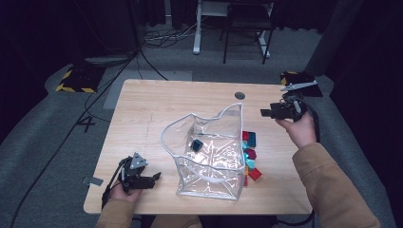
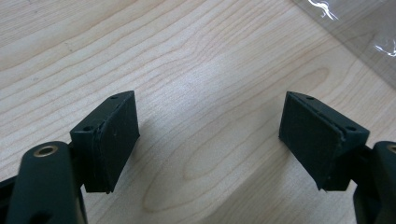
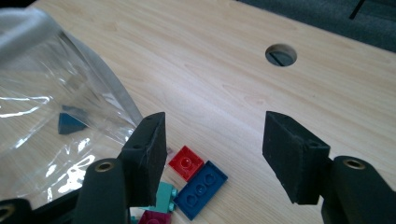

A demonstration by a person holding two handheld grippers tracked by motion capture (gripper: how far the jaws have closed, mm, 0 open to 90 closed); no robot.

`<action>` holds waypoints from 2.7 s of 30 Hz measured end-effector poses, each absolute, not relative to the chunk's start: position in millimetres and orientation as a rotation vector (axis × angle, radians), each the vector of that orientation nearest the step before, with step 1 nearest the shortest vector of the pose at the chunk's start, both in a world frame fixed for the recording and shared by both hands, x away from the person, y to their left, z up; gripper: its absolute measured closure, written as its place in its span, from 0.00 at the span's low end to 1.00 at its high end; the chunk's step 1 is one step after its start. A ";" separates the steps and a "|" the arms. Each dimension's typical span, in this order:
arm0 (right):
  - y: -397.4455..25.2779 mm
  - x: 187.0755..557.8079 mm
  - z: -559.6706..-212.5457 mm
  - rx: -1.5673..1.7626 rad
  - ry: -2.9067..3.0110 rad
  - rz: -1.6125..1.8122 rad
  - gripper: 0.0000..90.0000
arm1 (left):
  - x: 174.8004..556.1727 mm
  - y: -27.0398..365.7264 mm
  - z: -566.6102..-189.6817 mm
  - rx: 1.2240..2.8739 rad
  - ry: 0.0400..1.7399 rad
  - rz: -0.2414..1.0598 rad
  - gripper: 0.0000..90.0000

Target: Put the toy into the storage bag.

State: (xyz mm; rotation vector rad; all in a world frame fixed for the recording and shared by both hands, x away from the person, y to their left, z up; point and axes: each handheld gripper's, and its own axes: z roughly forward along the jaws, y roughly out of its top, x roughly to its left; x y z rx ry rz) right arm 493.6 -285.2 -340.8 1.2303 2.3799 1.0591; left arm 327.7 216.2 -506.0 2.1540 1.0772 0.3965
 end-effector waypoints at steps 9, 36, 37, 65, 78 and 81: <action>-271.6 506.8 -385.7 1.280 2.460 0.949 0.46 | 330.4 216.2 -505.9 2.158 1.074 0.403 0.23; -255.7 497.1 -463.6 1.415 2.580 0.693 0.46 | 331.3 215.8 -505.8 2.162 1.076 0.401 0.22; -257.1 497.5 -464.5 1.428 2.573 0.716 0.46 | 331.2 215.9 -505.7 2.164 1.077 0.403 0.22; -262.1 498.3 -469.0 1.436 2.487 0.616 0.65 | 331.2 215.8 -505.8 2.163 1.076 0.400 0.22; -277.8 488.6 -444.9 1.457 2.460 0.738 0.65 | 333.8 215.7 -505.7 2.164 1.070 0.405 0.22; -280.3 484.3 -435.6 1.439 2.450 0.781 0.65 | 334.1 215.7 -505.9 2.162 1.070 0.403 0.22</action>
